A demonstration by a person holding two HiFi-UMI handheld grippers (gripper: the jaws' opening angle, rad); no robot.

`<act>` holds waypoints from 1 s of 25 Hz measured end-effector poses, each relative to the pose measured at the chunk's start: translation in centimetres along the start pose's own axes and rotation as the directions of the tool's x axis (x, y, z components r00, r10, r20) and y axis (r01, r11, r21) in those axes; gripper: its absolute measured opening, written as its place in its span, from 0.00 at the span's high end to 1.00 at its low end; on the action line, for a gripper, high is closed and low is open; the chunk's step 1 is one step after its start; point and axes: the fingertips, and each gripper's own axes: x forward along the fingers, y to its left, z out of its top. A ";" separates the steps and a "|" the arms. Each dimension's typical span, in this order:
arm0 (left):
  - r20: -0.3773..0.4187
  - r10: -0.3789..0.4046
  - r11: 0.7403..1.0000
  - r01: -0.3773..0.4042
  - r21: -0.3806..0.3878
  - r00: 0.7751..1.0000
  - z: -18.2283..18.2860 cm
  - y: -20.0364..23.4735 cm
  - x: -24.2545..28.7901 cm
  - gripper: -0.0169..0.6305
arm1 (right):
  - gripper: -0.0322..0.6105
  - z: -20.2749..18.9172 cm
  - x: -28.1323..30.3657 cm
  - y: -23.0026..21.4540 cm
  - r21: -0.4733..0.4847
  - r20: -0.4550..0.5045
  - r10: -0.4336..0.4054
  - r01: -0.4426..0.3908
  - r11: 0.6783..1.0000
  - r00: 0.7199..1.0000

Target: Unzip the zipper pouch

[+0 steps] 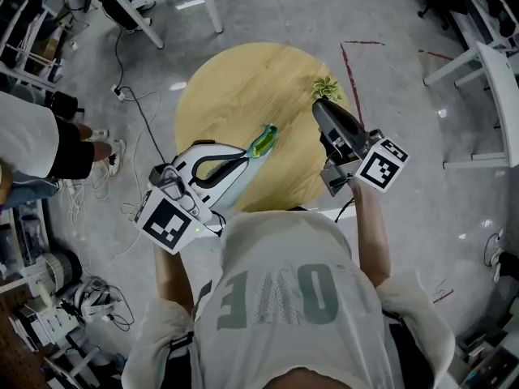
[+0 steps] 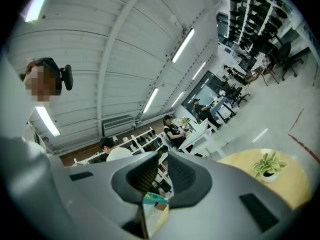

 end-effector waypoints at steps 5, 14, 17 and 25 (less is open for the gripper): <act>-0.050 0.031 0.999 -0.030 0.013 0.998 -1.5 1.2 0.5 0.93 | 0.81 0.0 -0.6 0.7 -0.023 -0.011 0.011 -0.011 1.000 1.000; -0.223 0.089 0.983 -0.050 0.175 0.971 -5.4 5.4 4.0 0.93 | 0.76 -0.4 -3.4 0.4 0.000 0.035 -0.072 0.072 0.997 0.997; -0.341 0.138 0.964 -0.047 0.262 0.930 -8.4 6.8 5.8 0.93 | 0.76 -0.2 -4.2 0.5 -0.008 0.044 -0.091 0.091 0.996 0.995; -0.496 0.222 0.942 -0.054 0.330 0.839 -15.4 9.0 10.9 0.93 | 0.76 0.0 -7.1 -0.3 0.046 0.090 -0.139 0.136 0.990 0.986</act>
